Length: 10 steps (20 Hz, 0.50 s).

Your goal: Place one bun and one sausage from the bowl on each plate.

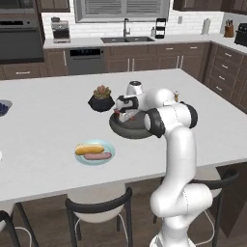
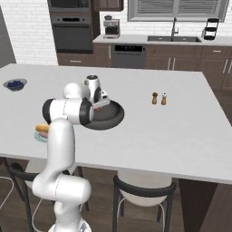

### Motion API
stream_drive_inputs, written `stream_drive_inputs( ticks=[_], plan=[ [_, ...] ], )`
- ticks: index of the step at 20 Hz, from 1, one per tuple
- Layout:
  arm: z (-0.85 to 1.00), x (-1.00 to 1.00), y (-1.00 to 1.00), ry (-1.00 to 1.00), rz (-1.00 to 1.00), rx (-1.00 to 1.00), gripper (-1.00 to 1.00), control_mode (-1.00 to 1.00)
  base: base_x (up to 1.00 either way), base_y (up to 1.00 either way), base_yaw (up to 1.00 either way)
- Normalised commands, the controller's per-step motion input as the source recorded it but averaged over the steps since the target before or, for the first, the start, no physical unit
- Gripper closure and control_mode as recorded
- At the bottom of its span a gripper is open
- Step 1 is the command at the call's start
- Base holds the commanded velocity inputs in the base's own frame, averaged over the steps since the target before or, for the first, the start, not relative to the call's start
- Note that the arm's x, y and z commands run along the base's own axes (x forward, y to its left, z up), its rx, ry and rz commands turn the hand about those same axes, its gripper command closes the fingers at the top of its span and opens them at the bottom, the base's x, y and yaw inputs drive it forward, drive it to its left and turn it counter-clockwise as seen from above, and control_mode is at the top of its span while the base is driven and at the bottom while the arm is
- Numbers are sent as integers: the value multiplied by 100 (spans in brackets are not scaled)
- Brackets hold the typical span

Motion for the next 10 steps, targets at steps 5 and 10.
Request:
stream_drive_inputs(
  ticks=[5,10],
  plan=[
    [-2,-97,-12,-4,0,1,100,-100,0,0,0],
    [79,-100,-14,-7,-9,1,100,-100,0,0,0]
  ],
)
